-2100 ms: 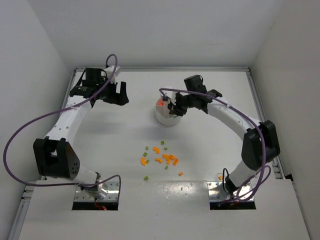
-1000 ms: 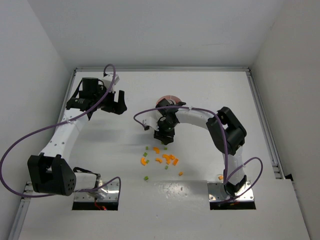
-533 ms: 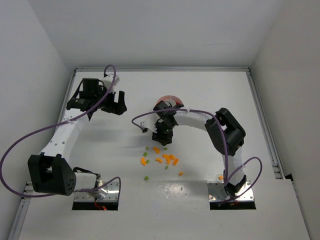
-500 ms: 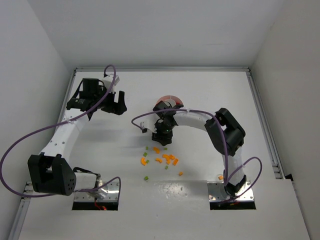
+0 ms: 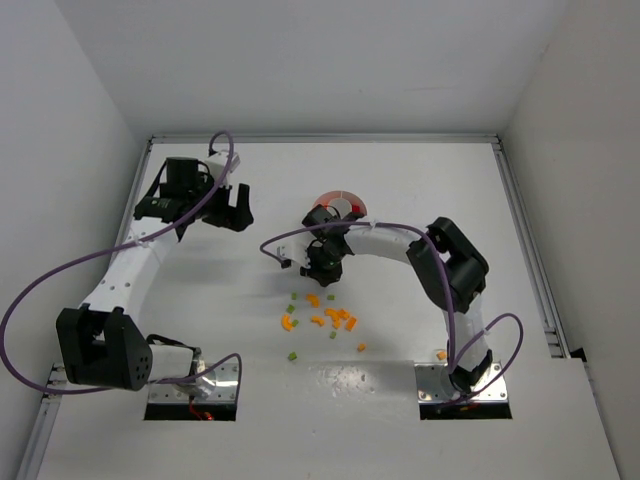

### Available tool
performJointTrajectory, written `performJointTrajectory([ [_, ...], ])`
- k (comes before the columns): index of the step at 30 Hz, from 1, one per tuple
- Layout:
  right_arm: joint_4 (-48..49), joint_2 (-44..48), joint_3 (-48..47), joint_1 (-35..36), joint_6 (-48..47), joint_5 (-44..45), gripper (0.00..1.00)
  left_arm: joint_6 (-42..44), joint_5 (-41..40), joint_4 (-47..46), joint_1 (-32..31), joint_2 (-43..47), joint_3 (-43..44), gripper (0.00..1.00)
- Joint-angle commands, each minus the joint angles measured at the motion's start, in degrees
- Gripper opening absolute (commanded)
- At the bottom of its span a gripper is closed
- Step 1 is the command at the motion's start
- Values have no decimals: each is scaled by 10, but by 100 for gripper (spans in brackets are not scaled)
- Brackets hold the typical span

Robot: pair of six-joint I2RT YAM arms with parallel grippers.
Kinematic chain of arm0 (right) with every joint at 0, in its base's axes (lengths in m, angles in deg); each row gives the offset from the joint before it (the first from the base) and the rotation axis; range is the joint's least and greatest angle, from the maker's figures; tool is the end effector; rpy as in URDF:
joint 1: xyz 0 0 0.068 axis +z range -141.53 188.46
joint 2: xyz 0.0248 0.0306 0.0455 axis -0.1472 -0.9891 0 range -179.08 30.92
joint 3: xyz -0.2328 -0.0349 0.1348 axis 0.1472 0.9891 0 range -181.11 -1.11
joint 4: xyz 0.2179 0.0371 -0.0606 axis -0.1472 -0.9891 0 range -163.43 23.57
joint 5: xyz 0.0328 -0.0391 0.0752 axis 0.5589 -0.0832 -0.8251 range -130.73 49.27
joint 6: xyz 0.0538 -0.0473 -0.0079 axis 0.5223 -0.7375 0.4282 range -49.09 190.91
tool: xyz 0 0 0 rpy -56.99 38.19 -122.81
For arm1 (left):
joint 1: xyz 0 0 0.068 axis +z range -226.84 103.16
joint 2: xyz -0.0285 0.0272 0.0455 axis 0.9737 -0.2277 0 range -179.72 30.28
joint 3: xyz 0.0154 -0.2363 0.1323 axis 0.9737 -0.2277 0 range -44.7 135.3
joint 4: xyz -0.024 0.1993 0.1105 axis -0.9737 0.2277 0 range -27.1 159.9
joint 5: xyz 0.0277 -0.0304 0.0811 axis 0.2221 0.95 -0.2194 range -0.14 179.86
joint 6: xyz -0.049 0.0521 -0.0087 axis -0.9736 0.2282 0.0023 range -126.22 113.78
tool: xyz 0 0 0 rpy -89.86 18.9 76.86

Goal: Sort the legos into containers by color

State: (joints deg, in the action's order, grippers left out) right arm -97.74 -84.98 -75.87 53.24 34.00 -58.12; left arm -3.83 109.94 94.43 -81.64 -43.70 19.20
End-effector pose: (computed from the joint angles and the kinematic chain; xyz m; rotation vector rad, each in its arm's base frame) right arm 0.2514 0.2746 0.1317 -1.8960 2.0913 0.4603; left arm 0.2596 -0.0424 0.3017 0.3230 2.2561 -0.4234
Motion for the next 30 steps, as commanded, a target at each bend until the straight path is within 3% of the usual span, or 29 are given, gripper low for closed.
performJointTrajectory([
  [1,-13,25,1,4,3,5,15,2,-6,-19,1,1,-7,91],
  [12,-72,150,-78,-15,56,-72,8,-39,13,-48,1,-16,17,91],
  [30,-98,33,-248,-79,60,-3,8,-49,18,-54,1,-40,47,91],
])
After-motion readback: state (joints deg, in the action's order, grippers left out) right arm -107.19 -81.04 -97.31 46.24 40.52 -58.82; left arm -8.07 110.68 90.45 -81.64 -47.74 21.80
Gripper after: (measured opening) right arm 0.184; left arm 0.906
